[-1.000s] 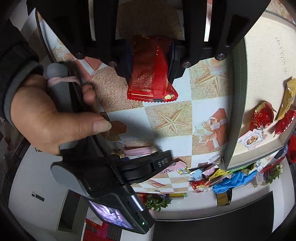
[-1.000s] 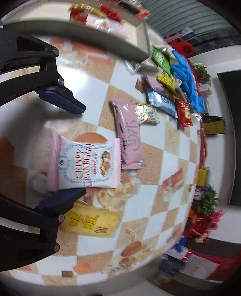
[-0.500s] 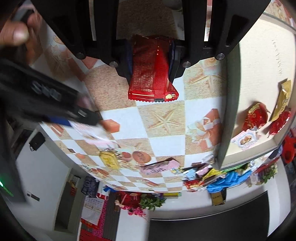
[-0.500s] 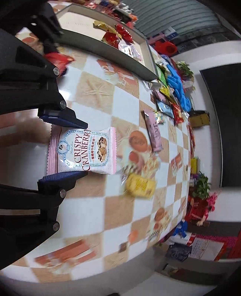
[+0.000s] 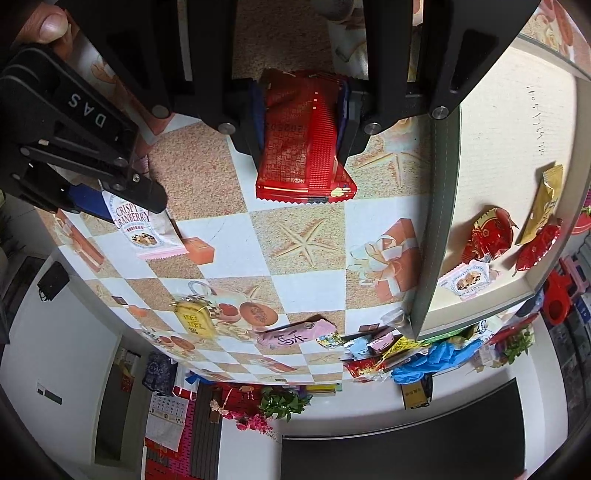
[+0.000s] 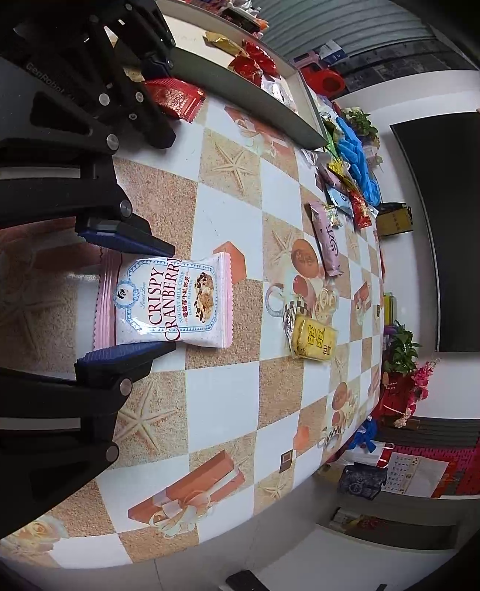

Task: Organize snacks
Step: 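Hold the red packet in the left tool while the right tool holds the cranberry packet, then carry the red packet over the white tray while the right tool carries the cranberry packet there, then open the left tool over the tray while the right tool releases the cranberry packet, then grasp the pink wrapped bar with the left tool while the right tool moves to the yellow packet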

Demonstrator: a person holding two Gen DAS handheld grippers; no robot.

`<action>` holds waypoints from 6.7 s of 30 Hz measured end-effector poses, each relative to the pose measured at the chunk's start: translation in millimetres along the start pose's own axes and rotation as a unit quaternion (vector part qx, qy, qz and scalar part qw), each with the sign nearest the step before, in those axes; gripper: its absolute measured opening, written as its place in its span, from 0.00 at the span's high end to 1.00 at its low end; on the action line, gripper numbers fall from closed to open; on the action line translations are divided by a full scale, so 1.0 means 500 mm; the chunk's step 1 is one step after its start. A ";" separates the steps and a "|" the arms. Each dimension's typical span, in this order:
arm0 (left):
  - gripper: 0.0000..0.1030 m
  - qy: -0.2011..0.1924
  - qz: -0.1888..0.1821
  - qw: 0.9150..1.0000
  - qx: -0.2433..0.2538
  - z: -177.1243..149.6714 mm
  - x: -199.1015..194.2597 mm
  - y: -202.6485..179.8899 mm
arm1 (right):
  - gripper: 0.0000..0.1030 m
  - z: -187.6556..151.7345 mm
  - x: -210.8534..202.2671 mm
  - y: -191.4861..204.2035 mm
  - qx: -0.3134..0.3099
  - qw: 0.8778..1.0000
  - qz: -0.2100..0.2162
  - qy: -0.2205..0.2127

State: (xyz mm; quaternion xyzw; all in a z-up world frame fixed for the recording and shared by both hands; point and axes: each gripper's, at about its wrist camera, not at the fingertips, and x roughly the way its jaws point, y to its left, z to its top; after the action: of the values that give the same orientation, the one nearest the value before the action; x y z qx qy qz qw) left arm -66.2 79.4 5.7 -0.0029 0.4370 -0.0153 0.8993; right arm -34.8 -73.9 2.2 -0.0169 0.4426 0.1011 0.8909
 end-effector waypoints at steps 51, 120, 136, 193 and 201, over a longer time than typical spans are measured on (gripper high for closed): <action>0.68 -0.001 0.025 1.000 0.011 0.000 0.001 -0.007 | 0.56 0.000 0.000 0.000 0.000 1.000 0.001 0.000; 0.70 -0.005 0.079 0.990 -0.117 0.002 -0.152 0.343 | 0.57 0.069 -0.101 0.319 -0.112 0.979 0.170 -0.030; 0.70 0.015 0.066 0.991 -0.116 0.001 -0.120 0.445 | 0.57 0.107 -0.031 0.447 -0.112 0.981 0.160 -0.010; 0.18 0.060 -0.074 0.995 0.042 0.249 0.031 -0.031 | 0.01 -0.011 -0.002 -0.139 0.024 0.998 -0.046 0.032; 0.18 0.103 -0.042 0.989 0.092 0.369 0.218 -0.045 | 0.01 -0.013 -0.009 -0.137 0.038 0.999 -0.004 0.014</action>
State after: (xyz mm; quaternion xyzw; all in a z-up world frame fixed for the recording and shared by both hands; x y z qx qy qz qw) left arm 145.6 52.1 34.7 0.0635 0.5236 -0.0933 0.8444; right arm -29.3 -142.6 -2.1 0.0135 0.4588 0.0803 0.8848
